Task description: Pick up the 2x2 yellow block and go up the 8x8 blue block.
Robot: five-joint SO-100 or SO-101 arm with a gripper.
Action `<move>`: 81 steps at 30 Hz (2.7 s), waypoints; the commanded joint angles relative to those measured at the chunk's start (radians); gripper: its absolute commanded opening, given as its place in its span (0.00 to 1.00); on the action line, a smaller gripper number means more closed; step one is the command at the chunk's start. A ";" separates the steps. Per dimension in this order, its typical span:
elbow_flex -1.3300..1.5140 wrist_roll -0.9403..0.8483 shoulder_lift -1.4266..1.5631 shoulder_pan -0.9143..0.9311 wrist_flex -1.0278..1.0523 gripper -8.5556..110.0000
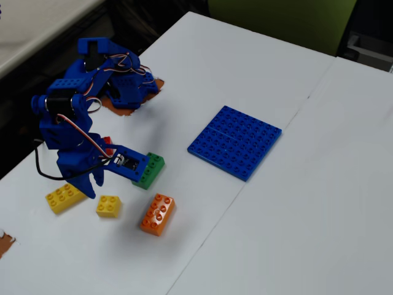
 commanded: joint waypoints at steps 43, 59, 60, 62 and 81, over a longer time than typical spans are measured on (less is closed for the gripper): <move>-0.433 -0.094 -0.414 -0.008 0.097 0.29; -0.433 -0.087 -0.442 -0.011 0.084 0.29; -0.433 -0.087 -0.442 -0.011 0.084 0.28; -0.433 -0.084 -0.442 -0.011 0.087 0.24; -0.318 0.046 -0.221 -0.028 0.144 0.07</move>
